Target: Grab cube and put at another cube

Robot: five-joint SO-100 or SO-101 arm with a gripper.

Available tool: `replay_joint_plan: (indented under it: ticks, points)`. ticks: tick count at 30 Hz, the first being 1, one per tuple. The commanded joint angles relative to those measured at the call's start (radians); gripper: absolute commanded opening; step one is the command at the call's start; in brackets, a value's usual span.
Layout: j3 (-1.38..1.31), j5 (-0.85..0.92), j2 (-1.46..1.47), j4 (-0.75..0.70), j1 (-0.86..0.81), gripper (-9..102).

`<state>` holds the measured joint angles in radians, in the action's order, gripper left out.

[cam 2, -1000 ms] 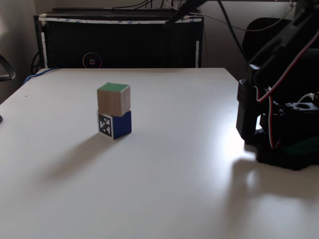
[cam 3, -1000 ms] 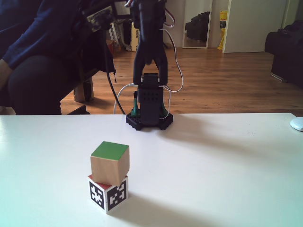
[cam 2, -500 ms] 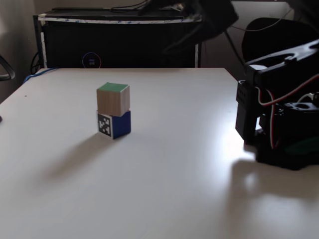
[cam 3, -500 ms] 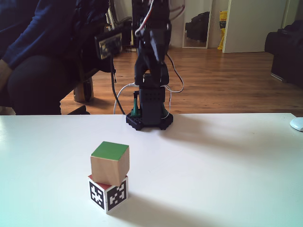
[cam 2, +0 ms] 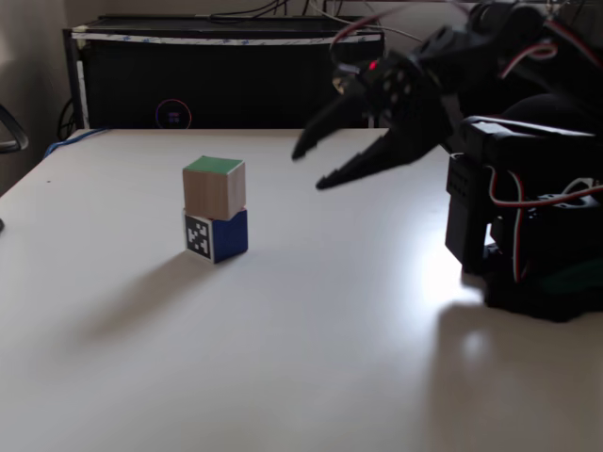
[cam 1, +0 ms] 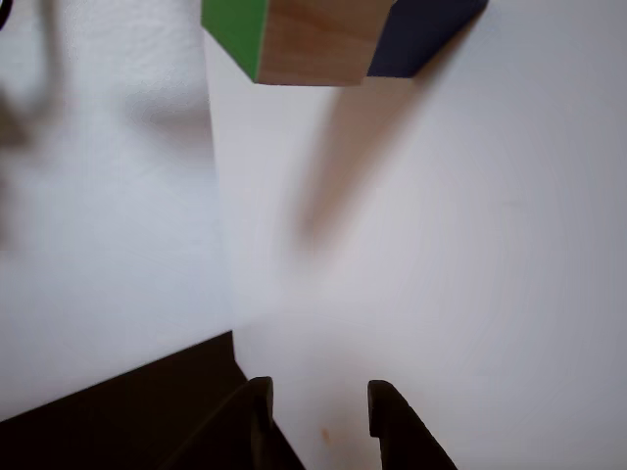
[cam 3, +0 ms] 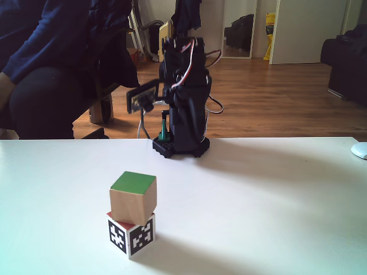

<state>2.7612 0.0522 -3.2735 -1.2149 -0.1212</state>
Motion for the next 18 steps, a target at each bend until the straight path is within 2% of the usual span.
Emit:
replay_joint_plan:
  ticks: [1,9,18]
  points:
    - [0.054,-0.008,-0.015,0.028,-0.034,11]
    - [0.265,0.018,-0.015,0.156,-0.075,0]
    - [0.232,-0.021,-0.015,0.034,-0.087,0]
